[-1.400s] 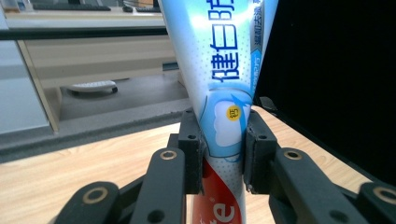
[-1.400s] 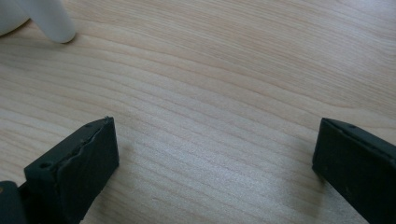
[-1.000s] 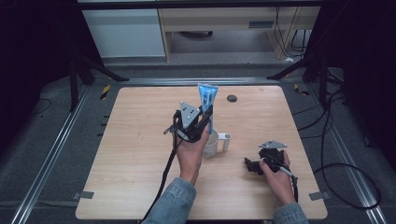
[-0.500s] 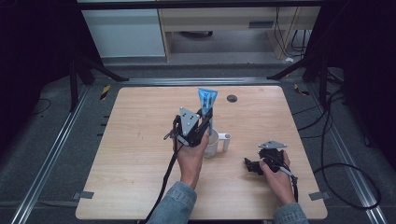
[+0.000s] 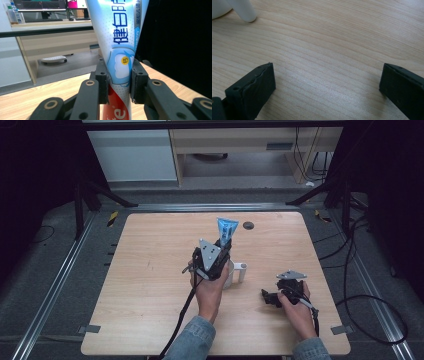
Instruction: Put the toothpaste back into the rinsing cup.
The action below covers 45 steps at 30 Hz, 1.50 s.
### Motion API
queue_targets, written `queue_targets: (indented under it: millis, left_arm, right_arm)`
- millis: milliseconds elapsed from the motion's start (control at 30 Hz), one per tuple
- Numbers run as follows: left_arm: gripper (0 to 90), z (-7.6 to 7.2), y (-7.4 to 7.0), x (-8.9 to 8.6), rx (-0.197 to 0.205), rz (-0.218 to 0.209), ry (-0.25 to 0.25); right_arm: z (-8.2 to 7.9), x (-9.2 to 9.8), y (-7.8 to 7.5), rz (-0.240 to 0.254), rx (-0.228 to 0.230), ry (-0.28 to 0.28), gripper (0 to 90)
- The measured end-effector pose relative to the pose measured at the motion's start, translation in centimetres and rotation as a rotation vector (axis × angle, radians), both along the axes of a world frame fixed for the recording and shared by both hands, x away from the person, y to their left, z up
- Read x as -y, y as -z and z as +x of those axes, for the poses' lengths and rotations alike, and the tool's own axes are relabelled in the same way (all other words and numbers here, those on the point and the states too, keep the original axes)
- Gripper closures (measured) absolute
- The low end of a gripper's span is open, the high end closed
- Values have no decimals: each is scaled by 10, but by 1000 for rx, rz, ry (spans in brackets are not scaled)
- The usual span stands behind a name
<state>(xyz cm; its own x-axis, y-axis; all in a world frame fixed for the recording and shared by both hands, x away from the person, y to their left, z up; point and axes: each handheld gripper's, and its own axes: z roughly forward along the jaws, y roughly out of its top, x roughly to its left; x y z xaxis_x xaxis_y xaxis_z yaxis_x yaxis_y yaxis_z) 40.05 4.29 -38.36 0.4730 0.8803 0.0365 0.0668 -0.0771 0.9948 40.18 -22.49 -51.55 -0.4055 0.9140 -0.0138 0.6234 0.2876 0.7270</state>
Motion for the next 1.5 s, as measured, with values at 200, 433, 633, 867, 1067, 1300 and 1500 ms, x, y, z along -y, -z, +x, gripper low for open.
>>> queue_targets:
  millis: [200, 433, 633, 867, 1067, 1300, 1500]
  left_arm:
    - [722, 1, 8, 2, -5, 9, -2]
    - [722, 1, 17, 0, -17, 18, -8]
    - [722, 1, 23, -1, -27, 37, -9]
    - [721, 2, 29, -1, -42, 42, -10]
    - [721, 2, 34, -2, -52, 48, -10]
    - [720, 1, 38, -4, -69, 41, -11]
    - [720, 0, 42, -7, -79, 40, -8]
  right_arm:
    - [0, 0, 0, -1, 0, -3, 6]
    - [0, 0, 0, -3, 1, -4, 6]
    - [0, 0, 0, -1, 0, -5, 6]
    - [0, 0, 0, 0, -1, -5, 6]
    - [0, -3, -1, 14, -14, -4, 6]
    - [0, -3, -1, 14, -13, -5, 6]
    - [0, -3, -1, 14, -13, -5, 6]
